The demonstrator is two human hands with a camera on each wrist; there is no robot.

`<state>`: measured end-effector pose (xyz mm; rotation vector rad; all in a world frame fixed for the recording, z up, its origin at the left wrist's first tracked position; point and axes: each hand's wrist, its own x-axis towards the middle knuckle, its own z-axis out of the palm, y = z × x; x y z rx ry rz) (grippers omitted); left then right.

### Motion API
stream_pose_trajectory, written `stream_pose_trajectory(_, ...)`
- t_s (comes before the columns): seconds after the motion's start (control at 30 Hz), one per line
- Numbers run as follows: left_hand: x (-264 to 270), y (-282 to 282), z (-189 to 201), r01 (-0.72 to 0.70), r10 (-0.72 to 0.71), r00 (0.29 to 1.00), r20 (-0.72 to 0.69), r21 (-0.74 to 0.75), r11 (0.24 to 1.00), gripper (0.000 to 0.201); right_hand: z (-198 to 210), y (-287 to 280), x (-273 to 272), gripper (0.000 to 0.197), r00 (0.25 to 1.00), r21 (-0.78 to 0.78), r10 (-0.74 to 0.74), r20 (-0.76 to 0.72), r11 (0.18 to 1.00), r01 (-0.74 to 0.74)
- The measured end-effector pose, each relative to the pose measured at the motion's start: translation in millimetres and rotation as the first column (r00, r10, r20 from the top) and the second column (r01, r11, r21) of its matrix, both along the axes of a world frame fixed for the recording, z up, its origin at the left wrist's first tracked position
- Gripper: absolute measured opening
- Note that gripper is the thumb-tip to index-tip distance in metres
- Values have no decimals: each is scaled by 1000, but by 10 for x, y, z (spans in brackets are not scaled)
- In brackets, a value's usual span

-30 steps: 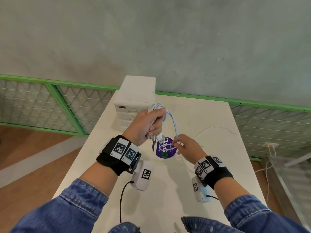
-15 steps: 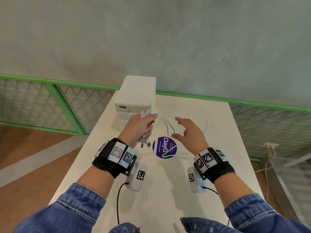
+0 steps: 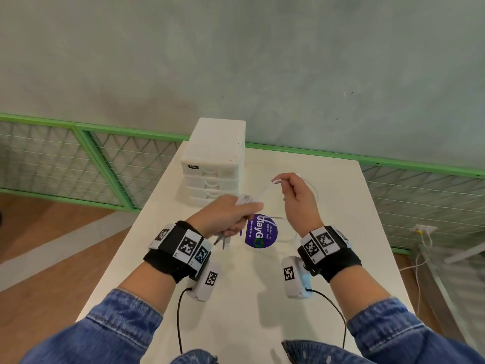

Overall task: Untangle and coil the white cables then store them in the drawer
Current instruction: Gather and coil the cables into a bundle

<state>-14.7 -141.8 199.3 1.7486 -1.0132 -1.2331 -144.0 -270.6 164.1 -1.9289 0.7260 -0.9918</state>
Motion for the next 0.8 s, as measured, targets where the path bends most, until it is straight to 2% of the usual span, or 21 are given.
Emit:
stream_pose_trajectory(0.07, -80, 3, 1, 131, -133, 982, -131, -29, 991, 35, 21, 3, 12, 26, 1000, -47, 28, -6, 999, -28)
stream_pose_trajectory(0.13, -117, -18, 27, 162, -201, 928, -314, -147, 976, 35, -56, 9, 16, 22, 993, 6, 108, -46, 994, -108)
stream_pose_trajectory(0.27, -97, -98, 103, 6, -184, 795, -577, -297, 955, 37, -350, 90, 8, 21, 970, 150, 201, -139, 972, -180)
stream_pose_trajectory(0.43, -131, -145, 128, -166, -205, 641, -740, -395, 904, 41, -450, 203, -16, 22, 965, 245, 227, -134, 951, -190)
stream_pose_trajectory(0.53, -79, -224, 250, -388, -109, 627, -771, -431, 815, 41, -516, 212, -42, 26, 921, 295, 272, -279, 937, -187)
stream_pose_trajectory(0.63, 89, -313, 422, -625, 84, 605, -792, -406, 667, 44, -653, 291, -129, 21, 824, 332, 352, -444, 919, -214)
stream_pose_trajectory(0.73, 250, -374, 463, -765, 261, 574, -776, -395, 509, 38, -736, 361, -213, 18, 795, 366, 395, -460, 900, -236)
stream_pose_trajectory(0.8, 295, -373, 370, -775, 388, 622, -680, -465, 428, 35, -674, 379, -223, 20, 802, 338, 394, -449, 906, -255)
